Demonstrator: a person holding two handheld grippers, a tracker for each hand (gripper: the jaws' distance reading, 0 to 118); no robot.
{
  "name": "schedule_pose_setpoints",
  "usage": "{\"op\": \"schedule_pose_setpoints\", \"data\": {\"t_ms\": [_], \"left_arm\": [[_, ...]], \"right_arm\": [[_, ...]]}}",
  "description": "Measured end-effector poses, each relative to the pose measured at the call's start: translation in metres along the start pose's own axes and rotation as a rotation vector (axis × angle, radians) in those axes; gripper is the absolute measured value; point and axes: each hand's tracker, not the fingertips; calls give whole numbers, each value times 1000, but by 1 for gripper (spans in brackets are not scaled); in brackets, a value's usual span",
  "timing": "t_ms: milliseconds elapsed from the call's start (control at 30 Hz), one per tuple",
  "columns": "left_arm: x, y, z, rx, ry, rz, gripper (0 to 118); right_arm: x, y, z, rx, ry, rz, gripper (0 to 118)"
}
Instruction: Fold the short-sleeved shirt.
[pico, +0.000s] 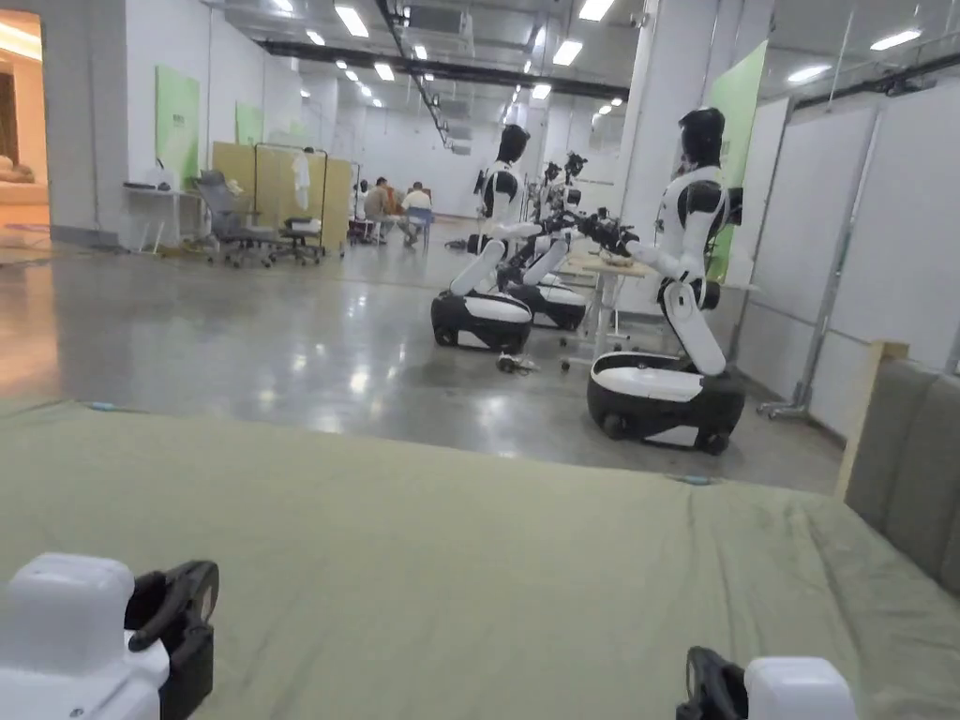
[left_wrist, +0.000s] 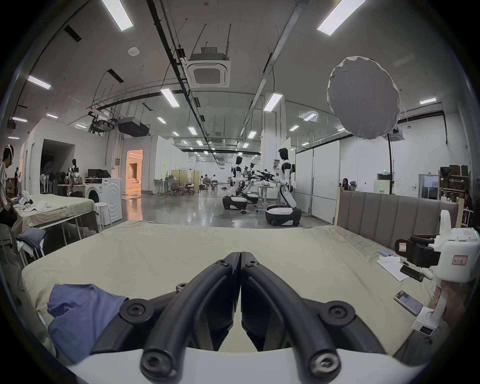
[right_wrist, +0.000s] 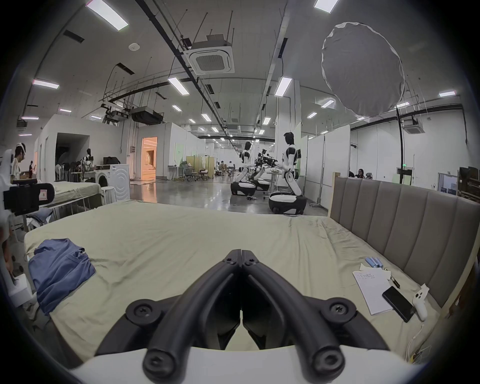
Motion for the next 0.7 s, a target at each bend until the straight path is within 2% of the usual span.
{"op": "schedule_pose_setpoints", "data": {"t_ms": [433, 467, 500, 633, 700], "left_arm": [[-7, -3, -7, -28, 2, -47, 3], [-5, -3, -8, -40, 14, -121, 3], [1, -3, -9, -48, 56, -275, 3], [37, -16, -8, -115, 63, -924, 3], [36, -45, -16, -173, 16, -1210, 3]], "right_arm": [[-2, -4, -6, -31, -20, 36, 0], [-3, -3, -6, -39, -19, 120, 0], [-9, -3, -7, -37, -55, 267, 0], [-32, -28, -10, -33, -82, 986, 0], [-34, -47, -13, -57, -30, 1276, 0]]}}
